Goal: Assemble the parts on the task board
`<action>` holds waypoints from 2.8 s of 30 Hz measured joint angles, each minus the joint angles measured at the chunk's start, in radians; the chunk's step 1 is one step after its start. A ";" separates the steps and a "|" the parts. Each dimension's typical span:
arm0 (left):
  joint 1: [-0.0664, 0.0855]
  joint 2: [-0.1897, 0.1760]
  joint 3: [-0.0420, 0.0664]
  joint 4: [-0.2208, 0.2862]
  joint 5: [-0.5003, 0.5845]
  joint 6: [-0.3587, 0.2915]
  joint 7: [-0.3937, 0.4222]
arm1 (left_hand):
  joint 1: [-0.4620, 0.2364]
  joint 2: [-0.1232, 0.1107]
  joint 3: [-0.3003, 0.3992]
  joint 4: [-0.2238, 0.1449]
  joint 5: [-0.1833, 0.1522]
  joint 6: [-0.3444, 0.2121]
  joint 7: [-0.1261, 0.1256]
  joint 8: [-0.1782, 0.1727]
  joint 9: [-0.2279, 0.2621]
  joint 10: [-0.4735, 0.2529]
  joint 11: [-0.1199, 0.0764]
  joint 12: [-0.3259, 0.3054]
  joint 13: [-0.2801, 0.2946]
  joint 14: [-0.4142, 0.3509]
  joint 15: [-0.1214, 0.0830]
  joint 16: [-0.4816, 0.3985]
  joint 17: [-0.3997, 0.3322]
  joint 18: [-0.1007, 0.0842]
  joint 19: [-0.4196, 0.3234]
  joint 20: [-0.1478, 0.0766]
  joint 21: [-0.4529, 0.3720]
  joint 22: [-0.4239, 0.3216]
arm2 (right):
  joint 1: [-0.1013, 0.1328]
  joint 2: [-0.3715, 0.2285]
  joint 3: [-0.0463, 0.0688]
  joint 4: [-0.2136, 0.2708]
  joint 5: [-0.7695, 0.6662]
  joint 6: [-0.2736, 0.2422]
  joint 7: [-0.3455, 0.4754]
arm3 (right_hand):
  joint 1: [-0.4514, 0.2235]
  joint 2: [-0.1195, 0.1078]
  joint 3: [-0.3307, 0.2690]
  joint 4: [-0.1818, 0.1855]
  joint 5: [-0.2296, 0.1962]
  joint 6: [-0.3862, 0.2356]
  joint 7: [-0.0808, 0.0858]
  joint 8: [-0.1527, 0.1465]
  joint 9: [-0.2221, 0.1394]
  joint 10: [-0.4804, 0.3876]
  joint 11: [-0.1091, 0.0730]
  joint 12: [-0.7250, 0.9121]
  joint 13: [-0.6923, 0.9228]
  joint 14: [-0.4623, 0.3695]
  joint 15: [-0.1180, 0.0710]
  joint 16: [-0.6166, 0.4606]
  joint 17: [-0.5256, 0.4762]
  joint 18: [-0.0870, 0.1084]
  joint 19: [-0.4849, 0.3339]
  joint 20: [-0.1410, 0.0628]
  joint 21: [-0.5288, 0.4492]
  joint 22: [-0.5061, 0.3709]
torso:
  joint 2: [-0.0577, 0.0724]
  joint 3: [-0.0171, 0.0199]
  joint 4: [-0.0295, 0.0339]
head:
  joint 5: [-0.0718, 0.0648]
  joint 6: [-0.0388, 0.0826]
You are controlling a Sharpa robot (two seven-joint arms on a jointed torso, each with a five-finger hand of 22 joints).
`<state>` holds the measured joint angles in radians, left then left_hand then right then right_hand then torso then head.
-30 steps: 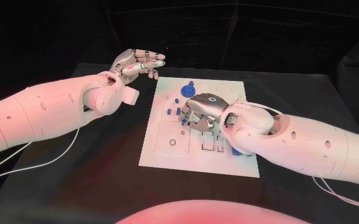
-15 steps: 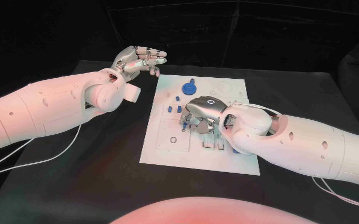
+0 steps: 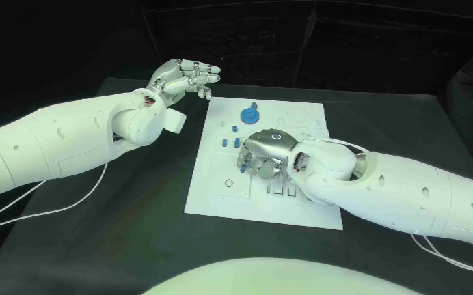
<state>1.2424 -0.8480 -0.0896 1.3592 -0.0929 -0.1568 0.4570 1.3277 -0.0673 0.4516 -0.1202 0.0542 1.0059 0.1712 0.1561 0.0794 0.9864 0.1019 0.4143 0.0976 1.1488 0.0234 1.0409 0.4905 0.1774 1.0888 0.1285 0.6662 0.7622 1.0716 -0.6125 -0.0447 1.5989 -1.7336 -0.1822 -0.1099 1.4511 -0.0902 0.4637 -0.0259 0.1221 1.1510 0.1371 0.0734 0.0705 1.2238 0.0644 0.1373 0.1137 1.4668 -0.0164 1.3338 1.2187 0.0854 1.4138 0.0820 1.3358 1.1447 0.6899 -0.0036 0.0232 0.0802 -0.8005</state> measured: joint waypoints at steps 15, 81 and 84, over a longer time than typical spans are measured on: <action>0.000 0.000 0.000 -0.003 0.000 0.002 -0.001 | 0.000 0.000 0.000 0.000 0.000 0.000 0.000 0.000 0.000 0.000 0.000 0.000 0.000 0.000 0.000 0.000 0.000 0.000 0.000 0.000 0.000 0.000 | -0.006 0.011 -0.001 -0.013 -0.011 0.001 -0.001 | -0.004 0.004 0.000 0.000 0.000 0.000 0.000 0.003 -0.001 0.000 0.000 -0.004 0.000 0.000 0.000 0.000 -0.001 0.000 0.000 0.000 0.000 0.000 | 0.000 -0.0004 0.0007 | 0.002 -0.003; 0.001 -0.004 0.000 -0.003 0.001 0.050 -0.044 | 0.000 0.000 -0.006 0.000 0.000 0.000 0.000 0.008 0.000 -0.004 0.004 0.011 0.001 0.000 0.000 -0.004 -0.007 0.000 0.000 0.000 -0.004 -0.004 | 0.099 -0.228 0.026 0.052 0.121 0.021 -0.068 | -0.091 -0.039 -0.221 0.030 0.040 -0.148 0.017 -0.004 0.000 -0.187 0.034 -0.003 -0.047 0.000 0.025 -0.031 -0.085 0.000 -0.023 0.031 -0.047 -0.077 | -0.003 -0.0011 -0.0020 | -0.057 0.035; 0.001 -0.004 0.000 -0.003 0.001 0.052 -0.045 | -0.004 0.004 -0.006 0.000 0.000 0.000 0.000 0.008 0.000 -0.004 0.004 0.011 0.001 0.000 0.000 -0.004 -0.009 0.000 0.000 0.000 -0.004 -0.004 | 0.099 -0.226 0.026 0.051 0.114 0.043 -0.071 | -0.090 -0.038 -0.223 0.033 0.045 -0.136 0.017 0.000 0.001 -0.176 0.034 0.003 -0.047 0.000 0.025 -0.031 -0.086 0.000 -0.023 0.031 -0.047 -0.077 | -0.003 -0.0011 -0.0021 | -0.057 0.034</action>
<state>1.2431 -0.8519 -0.0899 1.3558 -0.0918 -0.1048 0.4120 1.3236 -0.0632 0.4459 -0.1201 0.0542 1.0059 0.1712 0.1637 0.0794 0.9827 0.1056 0.4252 0.0981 1.1489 0.0235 1.0370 0.4820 0.1775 1.0888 0.1285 0.6623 0.7583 1.1706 -0.8383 -0.0186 1.6498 -1.6192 -0.1387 -0.1810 1.3606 -0.1284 0.2404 0.0067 0.1668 1.0146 0.1539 0.0737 0.0711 1.0479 0.0979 0.1405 0.0664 1.4669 0.0089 1.3032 1.1330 0.0854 1.3903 0.1126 1.2891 1.0672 0.6872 -0.0047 0.0211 0.0235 -0.7670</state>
